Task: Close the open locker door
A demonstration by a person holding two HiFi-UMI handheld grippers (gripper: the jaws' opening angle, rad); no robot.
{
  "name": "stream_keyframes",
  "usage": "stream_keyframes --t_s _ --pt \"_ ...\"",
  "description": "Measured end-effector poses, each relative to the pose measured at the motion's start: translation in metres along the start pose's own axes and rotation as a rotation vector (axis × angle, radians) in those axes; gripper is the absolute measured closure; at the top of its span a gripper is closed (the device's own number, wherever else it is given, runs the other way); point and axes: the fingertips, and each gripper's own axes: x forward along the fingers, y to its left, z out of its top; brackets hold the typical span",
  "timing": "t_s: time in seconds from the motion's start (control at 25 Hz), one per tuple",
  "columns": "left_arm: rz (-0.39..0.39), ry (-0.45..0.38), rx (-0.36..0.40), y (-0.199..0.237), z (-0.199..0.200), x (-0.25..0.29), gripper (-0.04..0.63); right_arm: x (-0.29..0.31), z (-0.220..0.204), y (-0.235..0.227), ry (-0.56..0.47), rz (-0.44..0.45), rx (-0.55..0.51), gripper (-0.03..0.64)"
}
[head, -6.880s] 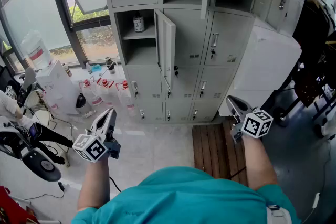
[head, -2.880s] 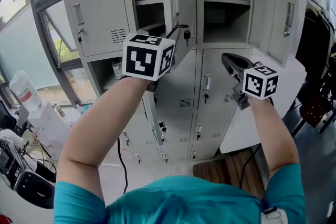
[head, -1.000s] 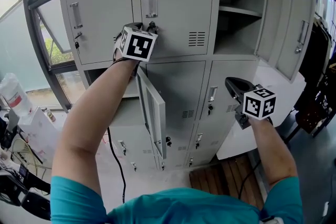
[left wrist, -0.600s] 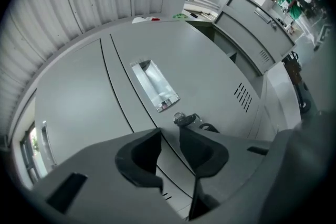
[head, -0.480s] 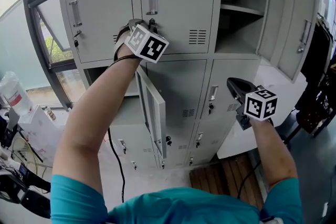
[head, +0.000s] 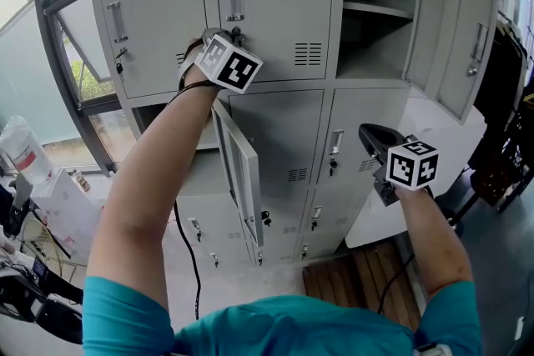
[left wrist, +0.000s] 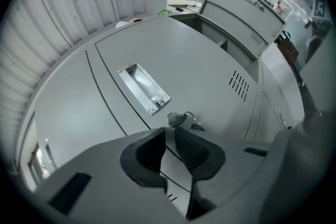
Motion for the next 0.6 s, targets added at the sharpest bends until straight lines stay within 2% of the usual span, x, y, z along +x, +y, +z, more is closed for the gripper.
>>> stream_keyframes --t_s 0.24,0.44,0.6 --pt "-0.123 -0.025 -0.228 -0.012 -0.015 -0.008 0.529 -0.008 0.005 0.012 -0.005 0.019 -0.011 0.627" --pt "-0.165 -0.065 -0.327 -0.009 -0.029 -0.043 0.529 -0.01 0.013 0.019 -0.012 0.033 -0.024 0.627" --pt "-0.203 -0.119 -0.445 0.007 -0.041 -0.09 0.529 -0.006 0.023 0.032 -0.026 0.063 -0.039 0.627"
